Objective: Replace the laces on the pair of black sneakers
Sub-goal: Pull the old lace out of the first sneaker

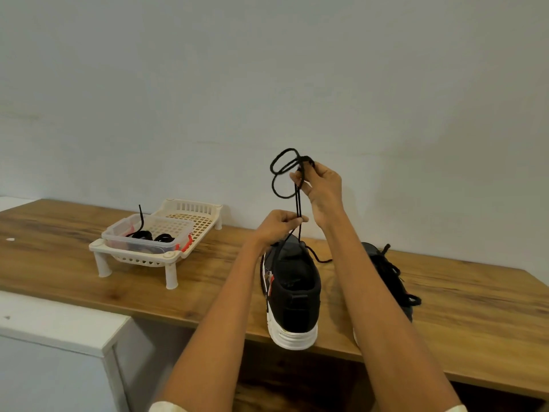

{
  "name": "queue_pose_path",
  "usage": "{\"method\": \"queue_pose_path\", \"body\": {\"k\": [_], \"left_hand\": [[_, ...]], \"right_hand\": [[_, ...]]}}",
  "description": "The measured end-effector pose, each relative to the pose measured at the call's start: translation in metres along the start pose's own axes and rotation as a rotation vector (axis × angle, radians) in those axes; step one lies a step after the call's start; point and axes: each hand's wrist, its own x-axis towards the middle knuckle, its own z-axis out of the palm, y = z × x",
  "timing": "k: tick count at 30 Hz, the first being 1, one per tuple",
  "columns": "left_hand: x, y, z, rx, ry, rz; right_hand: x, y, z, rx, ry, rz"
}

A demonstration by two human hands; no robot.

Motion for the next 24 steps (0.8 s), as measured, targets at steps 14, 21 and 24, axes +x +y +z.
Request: {"method": "queue_pose_path", "body": {"k": [14, 21, 24], "left_hand": [[0.016, 0.038, -0.015, -0.281, 0.565, 0.195], [0.018, 0.009, -0.027, 0.119, 0.612, 0.075], [0.016, -0.009, -0.025, 0.408, 0.488, -0.028]], "right_hand": [[-0.003, 0.056, -0.072, -0.48, 0.009, 0.481], [0.001, 0.04, -0.079, -0.697, -0.067, 0.577], [0.008, 0.029, -0.067, -0.9, -0.229, 0.498]]}}
